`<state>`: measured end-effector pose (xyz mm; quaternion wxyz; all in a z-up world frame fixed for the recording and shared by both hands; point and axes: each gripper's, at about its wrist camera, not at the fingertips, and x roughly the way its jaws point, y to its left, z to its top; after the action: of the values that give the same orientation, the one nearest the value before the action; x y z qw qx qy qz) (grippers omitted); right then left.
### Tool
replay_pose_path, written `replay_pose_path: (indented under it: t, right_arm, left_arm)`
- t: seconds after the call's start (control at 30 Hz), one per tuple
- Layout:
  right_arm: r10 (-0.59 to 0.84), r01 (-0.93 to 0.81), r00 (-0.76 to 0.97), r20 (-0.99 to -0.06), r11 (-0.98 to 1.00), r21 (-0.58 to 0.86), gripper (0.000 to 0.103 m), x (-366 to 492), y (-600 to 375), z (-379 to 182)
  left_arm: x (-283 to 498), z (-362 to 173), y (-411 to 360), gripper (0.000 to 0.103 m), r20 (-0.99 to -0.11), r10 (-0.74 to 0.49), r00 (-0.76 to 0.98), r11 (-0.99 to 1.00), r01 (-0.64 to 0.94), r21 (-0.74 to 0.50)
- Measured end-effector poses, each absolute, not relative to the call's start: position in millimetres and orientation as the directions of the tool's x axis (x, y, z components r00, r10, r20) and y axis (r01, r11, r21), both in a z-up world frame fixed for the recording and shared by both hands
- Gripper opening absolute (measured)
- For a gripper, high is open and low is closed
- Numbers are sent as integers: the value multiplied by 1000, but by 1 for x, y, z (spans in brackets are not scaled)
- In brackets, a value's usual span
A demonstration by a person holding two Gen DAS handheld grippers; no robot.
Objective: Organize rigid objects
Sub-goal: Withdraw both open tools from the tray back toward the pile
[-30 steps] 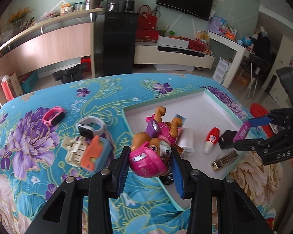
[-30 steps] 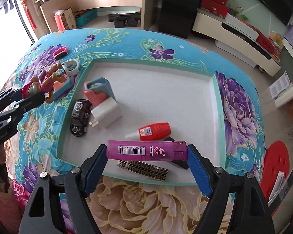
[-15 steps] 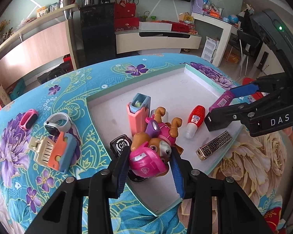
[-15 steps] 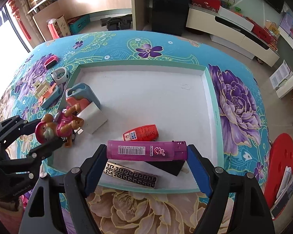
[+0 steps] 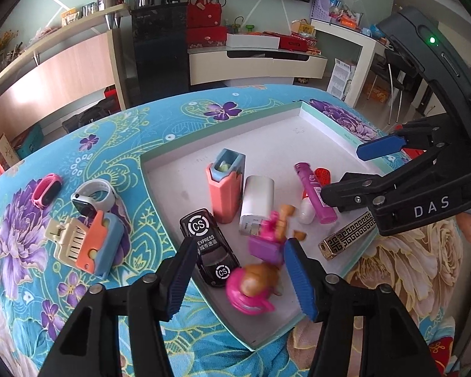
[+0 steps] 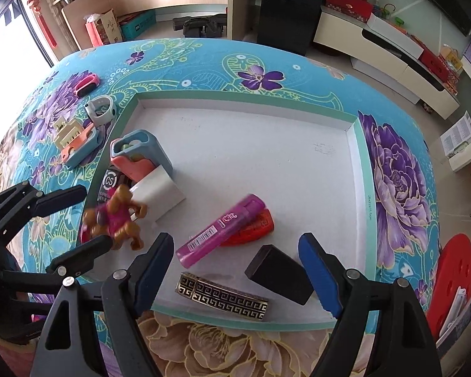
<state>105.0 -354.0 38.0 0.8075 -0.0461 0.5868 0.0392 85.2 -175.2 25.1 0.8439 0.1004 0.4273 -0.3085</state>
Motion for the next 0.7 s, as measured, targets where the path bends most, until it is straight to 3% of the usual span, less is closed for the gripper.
replay_pose_path:
  t: [0.17, 0.7]
  right_arm:
    - [4, -98, 306, -952, 995, -27, 90, 104, -358, 38]
    - [-23, -46, 329, -944, 998, -40, 91, 94, -355, 57]
  left_arm:
    - [88, 31, -166, 64, -776, -430, 461, 804, 587, -96]
    - [111, 38, -106, 68, -766, -355, 536, 893, 437, -108]
